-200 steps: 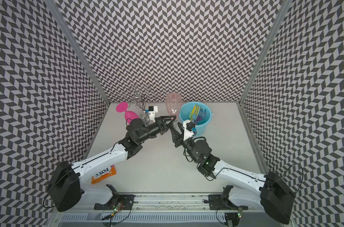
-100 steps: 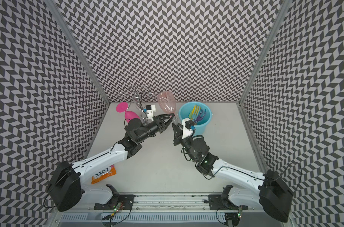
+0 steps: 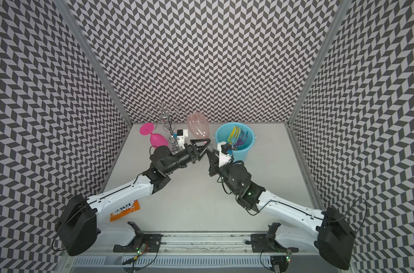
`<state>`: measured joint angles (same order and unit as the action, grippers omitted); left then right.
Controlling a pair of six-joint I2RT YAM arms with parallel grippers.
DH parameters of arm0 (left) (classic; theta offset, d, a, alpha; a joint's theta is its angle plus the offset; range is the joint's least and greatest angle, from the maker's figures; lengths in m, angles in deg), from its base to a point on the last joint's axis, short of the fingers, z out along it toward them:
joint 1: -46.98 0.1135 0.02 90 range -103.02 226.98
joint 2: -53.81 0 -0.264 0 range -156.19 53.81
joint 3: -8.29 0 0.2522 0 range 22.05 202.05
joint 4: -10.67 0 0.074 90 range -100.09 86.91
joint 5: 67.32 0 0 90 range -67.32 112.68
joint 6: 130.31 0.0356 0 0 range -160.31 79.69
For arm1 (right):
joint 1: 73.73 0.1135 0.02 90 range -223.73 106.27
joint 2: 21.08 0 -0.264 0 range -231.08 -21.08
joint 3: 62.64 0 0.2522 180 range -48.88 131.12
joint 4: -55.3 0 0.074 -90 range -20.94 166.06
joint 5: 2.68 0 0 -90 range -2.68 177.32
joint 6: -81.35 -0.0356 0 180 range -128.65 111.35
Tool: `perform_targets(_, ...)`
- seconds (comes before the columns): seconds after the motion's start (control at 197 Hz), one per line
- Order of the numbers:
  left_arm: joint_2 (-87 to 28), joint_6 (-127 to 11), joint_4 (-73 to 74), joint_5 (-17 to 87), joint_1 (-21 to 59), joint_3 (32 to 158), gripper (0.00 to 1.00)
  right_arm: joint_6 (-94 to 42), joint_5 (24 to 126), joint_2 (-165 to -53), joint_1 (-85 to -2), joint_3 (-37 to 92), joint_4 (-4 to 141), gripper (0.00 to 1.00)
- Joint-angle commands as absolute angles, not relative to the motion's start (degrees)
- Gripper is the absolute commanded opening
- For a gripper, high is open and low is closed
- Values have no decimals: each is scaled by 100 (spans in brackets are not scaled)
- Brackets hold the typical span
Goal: Organize the gardening tools
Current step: Adjust the gardening tool at the center of the board.
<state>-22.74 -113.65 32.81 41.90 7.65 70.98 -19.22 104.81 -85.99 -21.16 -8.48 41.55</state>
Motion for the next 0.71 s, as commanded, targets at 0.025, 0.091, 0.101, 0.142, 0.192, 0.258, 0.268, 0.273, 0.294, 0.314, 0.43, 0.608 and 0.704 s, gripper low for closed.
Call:
perform_targets(0.025,-2003,-11160,3354,4344,830,7037,81,-2142,10342,-8275,-2195,-549,4534,0)
perform_targets(0.091,-1875,-10929,3067,4384,872,7049,81,-2274,10284,-8175,-2312,-457,4908,0)
perform_targets(0.101,-1849,-10884,3011,4383,883,7055,81,-2299,10251,-8156,-2335,-423,5009,0)
perform_targets(0.142,-1733,-10672,2718,4373,905,7065,81,-2406,10129,-8115,-2454,-246,5467,0)
perform_targets(0.192,-1557,-10288,2239,4343,928,7109,81,-2498,9943,-8072,-2627,0,6062,0)
perform_targets(0.258,-1298,-9632,1435,4156,928,7233,81,-2584,9595,-8043,-2877,309,6799,0)
perform_targets(0.268,-1259,-9532,1327,4122,928,7243,82,-2598,9545,-8044,-2920,360,6910,0)
perform_targets(0.273,-1226,-9480,1269,4109,928,7251,82,-2606,9516,-8038,-2941,386,6965,0)
perform_targets(0.294,-1143,-9255,1065,4043,928,7287,82,-2629,9398,-8033,-3026,472,7168,0)
perform_targets(0.314,-1066,-9038,834,3973,934,7331,82,-2639,9262,-8032,-3119,548,7359,0)
perform_targets(0.43,-673,-7801,-280,3491,929,7610,83,-2659,8475,-8079,-3612,942,8345,0)
perform_targets(0.608,-431,-6011,-1114,3083,880,7944,87,-2364,7581,-8313,-3871,1434,9533,0)
perform_targets(0.704,-380,-5207,-1208,2973,775,7969,87,-2214,7252,-8399,-3875,1578,9944,0)
